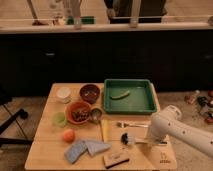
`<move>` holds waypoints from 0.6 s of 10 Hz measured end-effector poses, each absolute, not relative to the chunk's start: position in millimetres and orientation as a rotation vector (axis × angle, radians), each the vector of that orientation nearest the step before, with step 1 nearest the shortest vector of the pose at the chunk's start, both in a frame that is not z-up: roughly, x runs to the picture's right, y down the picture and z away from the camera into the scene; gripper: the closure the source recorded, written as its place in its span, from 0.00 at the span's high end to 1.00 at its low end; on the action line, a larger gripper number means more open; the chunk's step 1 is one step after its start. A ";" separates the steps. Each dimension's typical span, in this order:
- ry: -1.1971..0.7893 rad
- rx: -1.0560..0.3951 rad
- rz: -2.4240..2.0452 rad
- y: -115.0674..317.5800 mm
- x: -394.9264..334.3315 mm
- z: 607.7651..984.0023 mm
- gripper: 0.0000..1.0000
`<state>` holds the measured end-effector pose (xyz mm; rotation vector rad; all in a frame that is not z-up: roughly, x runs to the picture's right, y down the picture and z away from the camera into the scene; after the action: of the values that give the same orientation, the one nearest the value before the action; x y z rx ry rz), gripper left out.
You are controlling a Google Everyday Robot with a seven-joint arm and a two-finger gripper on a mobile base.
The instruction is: Wipe purple bowl with brush
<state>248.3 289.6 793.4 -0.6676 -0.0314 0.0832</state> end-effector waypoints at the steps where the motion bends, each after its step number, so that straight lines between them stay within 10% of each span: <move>1: -0.033 -0.654 0.080 287.4 247.1 790.7 0.00; 6: -0.039 -0.617 0.080 282.4 246.4 783.3 0.00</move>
<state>246.4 282.4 783.3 -0.6166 -0.0392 0.0798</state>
